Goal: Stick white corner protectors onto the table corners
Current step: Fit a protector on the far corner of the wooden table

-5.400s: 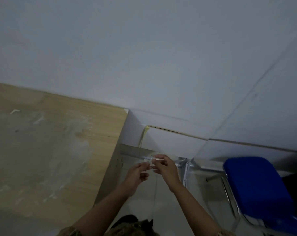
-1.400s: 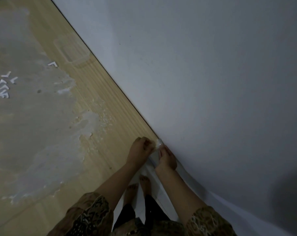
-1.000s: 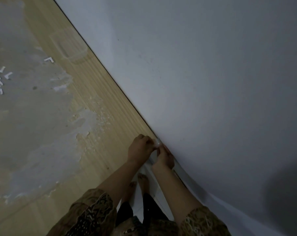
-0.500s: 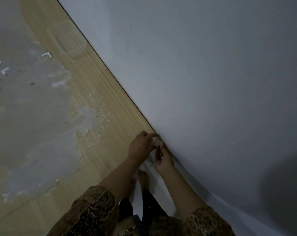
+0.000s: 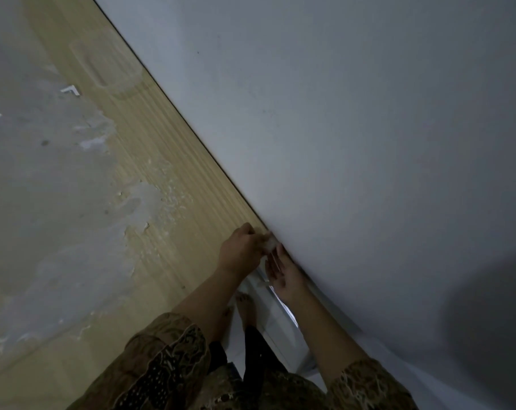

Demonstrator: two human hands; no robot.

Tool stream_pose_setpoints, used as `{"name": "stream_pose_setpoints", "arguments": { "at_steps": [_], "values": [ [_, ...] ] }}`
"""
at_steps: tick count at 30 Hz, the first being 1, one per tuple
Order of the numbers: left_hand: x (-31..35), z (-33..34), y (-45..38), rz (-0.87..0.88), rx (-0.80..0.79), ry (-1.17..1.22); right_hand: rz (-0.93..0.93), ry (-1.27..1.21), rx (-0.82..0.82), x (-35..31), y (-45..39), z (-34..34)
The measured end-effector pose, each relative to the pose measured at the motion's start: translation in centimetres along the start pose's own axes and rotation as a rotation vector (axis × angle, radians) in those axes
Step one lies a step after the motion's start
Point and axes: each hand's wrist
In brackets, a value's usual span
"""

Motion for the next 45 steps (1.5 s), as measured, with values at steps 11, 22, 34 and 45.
{"name": "stream_pose_setpoints", "arguments": {
  "at_steps": [11, 22, 34, 45],
  "values": [
    [1.4, 0.8, 2.5, -0.194, 0.121, 0.157, -0.023, 0.115, 0.079, 0.3, -0.4, 0.1],
    [3.9, 4.4, 5.5, -0.988, -0.100, 1.096, 0.104, 0.316, -0.082, -0.7, 0.5, -0.3],
    [4.8, 5.4, 3.3, -1.213, 0.274, 1.670, -0.025, 0.414, 0.078, 0.2, 0.0, -0.3],
    [4.5, 5.8, 3.6, -1.210, 0.265, 1.648, -0.002, 0.389, 0.069, 0.1, 0.5, -0.6]
  ]
}}
Point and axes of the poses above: each hand's wrist, its own y-axis away from the middle knuckle, its own z-axis out of the palm, x = y × z, and after that the axes turned 7 degrees about x, right-handed
